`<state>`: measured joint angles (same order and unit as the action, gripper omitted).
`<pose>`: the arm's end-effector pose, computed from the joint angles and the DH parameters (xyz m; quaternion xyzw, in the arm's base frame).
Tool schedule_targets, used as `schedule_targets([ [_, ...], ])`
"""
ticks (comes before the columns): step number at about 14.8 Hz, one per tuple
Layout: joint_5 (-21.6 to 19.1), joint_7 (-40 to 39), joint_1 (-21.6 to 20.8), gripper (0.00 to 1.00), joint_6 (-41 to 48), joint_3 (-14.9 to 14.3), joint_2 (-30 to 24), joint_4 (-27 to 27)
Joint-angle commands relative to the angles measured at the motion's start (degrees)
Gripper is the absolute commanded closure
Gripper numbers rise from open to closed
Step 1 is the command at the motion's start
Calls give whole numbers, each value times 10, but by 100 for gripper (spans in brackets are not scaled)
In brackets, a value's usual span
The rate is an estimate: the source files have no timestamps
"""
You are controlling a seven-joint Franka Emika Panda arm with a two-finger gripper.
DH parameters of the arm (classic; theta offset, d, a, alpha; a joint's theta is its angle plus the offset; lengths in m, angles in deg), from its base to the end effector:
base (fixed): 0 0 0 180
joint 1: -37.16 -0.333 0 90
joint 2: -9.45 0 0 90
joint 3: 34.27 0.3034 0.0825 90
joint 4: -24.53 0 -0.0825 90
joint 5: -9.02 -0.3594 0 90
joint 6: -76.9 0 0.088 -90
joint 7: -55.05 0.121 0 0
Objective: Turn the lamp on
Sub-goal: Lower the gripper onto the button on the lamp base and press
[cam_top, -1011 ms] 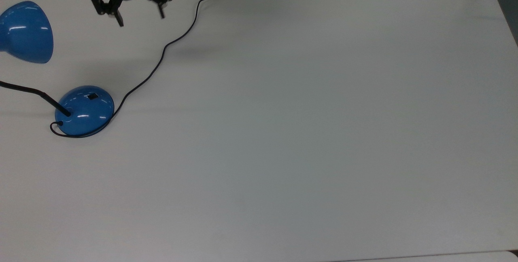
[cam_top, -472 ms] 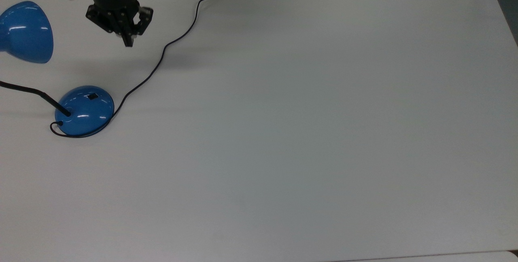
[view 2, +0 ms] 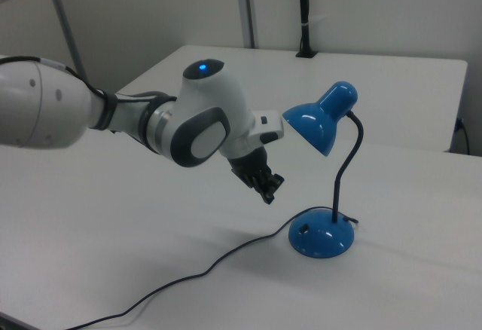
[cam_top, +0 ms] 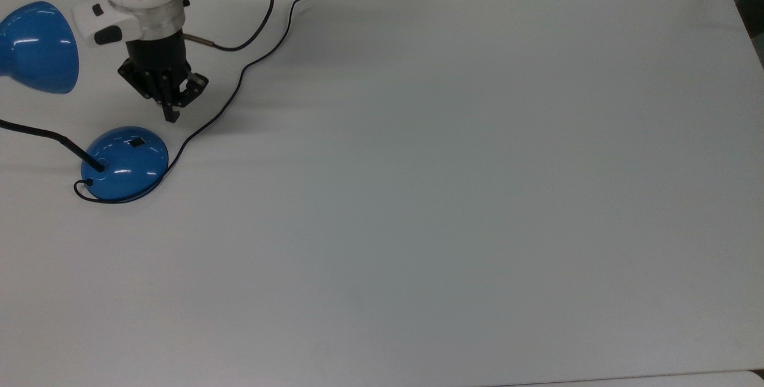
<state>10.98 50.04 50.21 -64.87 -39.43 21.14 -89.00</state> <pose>0.5726 -0.1865 0.3831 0.9843 -0.0998 0.1370 0.0499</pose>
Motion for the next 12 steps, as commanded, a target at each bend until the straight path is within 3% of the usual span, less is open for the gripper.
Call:
schedule_targets([
  [1,13,22,17,100,-57,-7,18,-6],
  [5,13,30,36,100,-126,-13,54,-2],
  [12,14,29,39,100,-131,-27,82,3],
])
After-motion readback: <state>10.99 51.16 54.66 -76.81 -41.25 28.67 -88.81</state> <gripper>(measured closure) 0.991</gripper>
